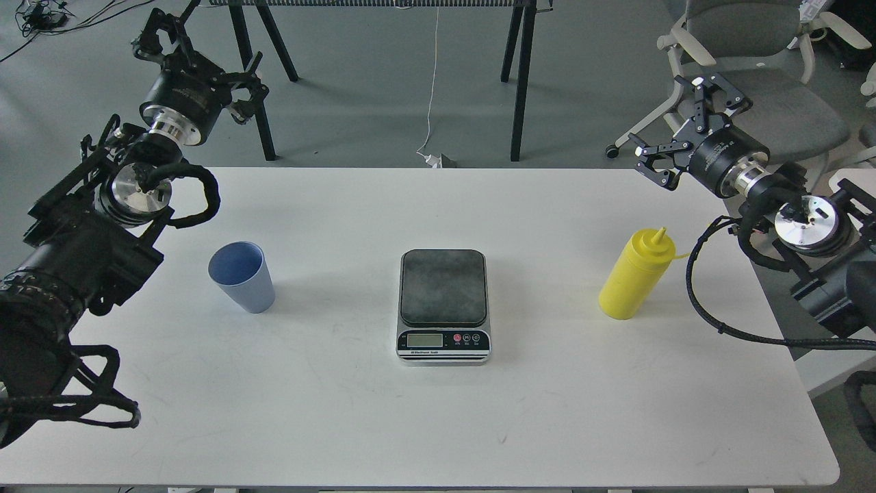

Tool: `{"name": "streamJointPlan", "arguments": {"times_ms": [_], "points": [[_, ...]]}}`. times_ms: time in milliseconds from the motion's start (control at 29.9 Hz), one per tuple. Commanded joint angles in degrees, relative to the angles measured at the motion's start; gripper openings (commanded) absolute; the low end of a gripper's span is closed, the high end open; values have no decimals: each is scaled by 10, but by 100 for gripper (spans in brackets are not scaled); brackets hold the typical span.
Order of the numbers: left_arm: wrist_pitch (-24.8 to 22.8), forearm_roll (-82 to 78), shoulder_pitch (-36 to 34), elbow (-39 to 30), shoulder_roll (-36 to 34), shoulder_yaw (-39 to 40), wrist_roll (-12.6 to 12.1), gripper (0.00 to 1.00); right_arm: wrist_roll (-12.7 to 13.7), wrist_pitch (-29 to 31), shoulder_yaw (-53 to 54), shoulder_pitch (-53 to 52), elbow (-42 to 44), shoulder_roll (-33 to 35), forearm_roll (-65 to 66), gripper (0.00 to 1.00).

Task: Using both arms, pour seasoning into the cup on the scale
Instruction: 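Raise the left arm up and away from the table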

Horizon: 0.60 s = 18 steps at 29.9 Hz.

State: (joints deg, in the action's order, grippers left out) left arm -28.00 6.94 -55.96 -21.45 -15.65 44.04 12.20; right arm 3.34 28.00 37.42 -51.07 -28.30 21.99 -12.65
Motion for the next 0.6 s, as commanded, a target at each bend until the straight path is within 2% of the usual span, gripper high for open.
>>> {"name": "streamJointPlan", "arguments": {"times_ms": [0, 201, 401, 568], "points": [[0, 1, 0, 0, 1, 0, 0, 100, 0, 0, 0, 0, 0, 0, 0, 99], [0, 2, -2, -1, -1, 1, -8, 100, 0, 0, 1, 0, 0, 0, 0, 99], [0, 2, -15, -3, -5, 1, -1, 100, 0, 0, 0, 0, -1, 0, 0, 99], [0, 1, -18, -4, -17, 0, -10, 100, 0, 0, 1, 0, -1, -1, 0, 99]]}}
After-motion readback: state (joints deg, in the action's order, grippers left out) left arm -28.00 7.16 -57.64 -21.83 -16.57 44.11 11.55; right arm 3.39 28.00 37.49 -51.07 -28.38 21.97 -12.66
